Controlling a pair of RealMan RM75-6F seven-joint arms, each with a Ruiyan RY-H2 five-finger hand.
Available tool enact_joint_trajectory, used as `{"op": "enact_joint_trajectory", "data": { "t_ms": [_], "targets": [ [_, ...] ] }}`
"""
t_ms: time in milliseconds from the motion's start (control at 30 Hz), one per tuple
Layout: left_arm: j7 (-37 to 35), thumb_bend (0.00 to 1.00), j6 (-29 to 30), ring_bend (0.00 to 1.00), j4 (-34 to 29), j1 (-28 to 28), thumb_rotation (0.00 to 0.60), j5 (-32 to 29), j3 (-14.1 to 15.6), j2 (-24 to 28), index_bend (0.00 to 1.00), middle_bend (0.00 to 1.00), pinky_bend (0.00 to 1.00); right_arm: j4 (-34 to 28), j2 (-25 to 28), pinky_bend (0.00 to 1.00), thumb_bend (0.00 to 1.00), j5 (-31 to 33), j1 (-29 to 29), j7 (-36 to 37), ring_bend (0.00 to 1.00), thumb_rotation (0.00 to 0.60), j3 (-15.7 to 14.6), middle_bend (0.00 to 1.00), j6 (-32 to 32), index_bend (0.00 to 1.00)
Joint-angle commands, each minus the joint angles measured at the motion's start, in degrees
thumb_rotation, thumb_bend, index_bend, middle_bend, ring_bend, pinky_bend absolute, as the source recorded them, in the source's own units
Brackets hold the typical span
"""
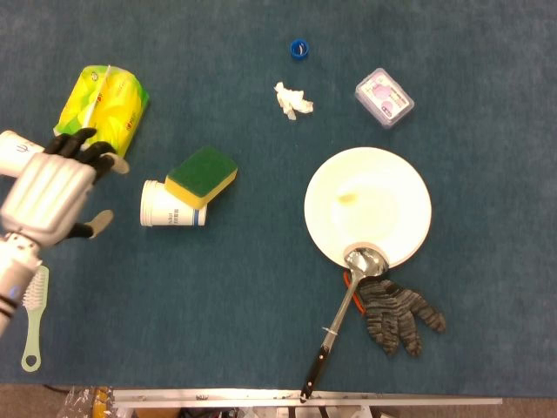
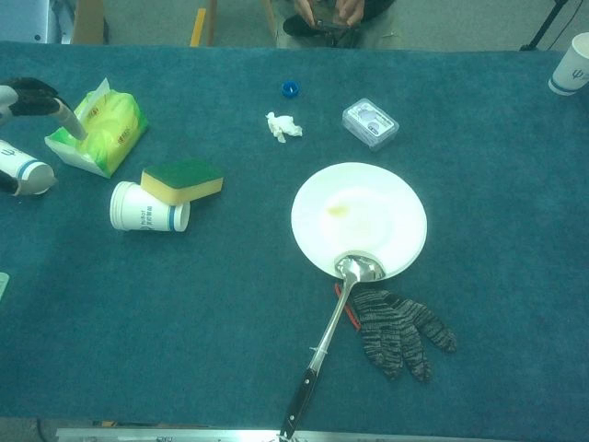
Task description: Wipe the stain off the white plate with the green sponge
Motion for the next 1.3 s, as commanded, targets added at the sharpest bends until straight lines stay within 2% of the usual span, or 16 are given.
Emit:
{"op": "enact_joint_trajectory", "data": {
  "t_ms": [33, 100, 233, 300, 533, 700, 800, 1100, 1300],
  "targets": [
    [6.7, 0.25, -2.3, 0.11, -1.2, -3.4, 0.585, -7.3, -1.4, -3.4, 0.30, 0.23, 0.16, 0.2, -0.1, 0.27, 0.32, 0.1, 0.0, 0.2, 0.10, 0.600, 0.0, 0.22, -0.1, 0.17],
    [8.7, 0.25, -2.3, 0.11, -1.4, -4.1, 0.551, -9.4, -1.6, -4.1, 0.30, 0.23, 0.16, 0.3, -0.1, 0.27, 0.32, 0.1, 0.0, 0.2, 0.10, 0.600, 0.0, 0.22, -0.1, 0.17],
    [16.6, 0.25, -2.1, 0.11, -1.4, -7.5, 0.419, -18.5, -2.0, -7.8, 0.29, 0.21, 0.16, 0.5, -0.2, 0.27, 0.32, -0.1, 0.1, 0.4, 0.10, 0.600, -0.1, 0.22, -0.2, 0.17],
    [19.5, 0.25, -1.8, 0.11, -1.7, -8.9, 0.372, -22.2, -1.9, -8.8, 0.29, 0.21, 0.16, 0.5, -0.1, 0.27, 0.32, -0.1, 0.1, 0.5, 0.10, 0.600, -0.2, 0.22, -0.1, 0.17],
    [26.8, 0.25, 0.9, 0.11, -1.3, -13.8, 0.315, -32.9, -1.8, -13.0, 0.27, 0.19, 0.16, 0.4, -0.1, 0.27, 0.32, -0.1, 0.2, 0.4, 0.10, 0.600, -0.2, 0.22, -0.1, 0.17],
    [29.7, 0.21, 2.8, 0.11, -1.5, -16.4, 0.236, -37.3, -1.3, -15.2, 0.22, 0.17, 0.16, 0.5, -0.2, 0.27, 0.32, -0.1, 0.2, 0.6, 0.10, 0.600, -0.1, 0.22, -0.1, 0.17],
    [31.7, 0.18, 3.7, 0.10, -2.0, -18.0, 0.211, -40.0, -0.7, -16.1, 0.18, 0.15, 0.16, 0.6, -0.2, 0.27, 0.32, -0.1, 0.3, 0.7, 0.10, 0.600, -0.1, 0.22, 0.0, 0.17],
    [36.7, 0.18, 7.6, 0.05, -1.8, -21.9, 0.216, -44.7, 0.8, -20.6, 0.13, 0.10, 0.16, 1.3, -0.3, 0.27, 0.32, -0.3, 0.4, 1.7, 0.10, 0.600, -0.2, 0.22, 0.1, 0.17],
    [39.0, 0.18, 10.4, 0.05, -0.9, -24.2, 0.282, -46.6, 0.8, -23.8, 0.13, 0.10, 0.16, 2.0, -0.3, 0.27, 0.32, 0.1, 0.2, 2.6, 0.10, 0.600, -0.1, 0.22, 0.4, 0.17]
  ]
}}
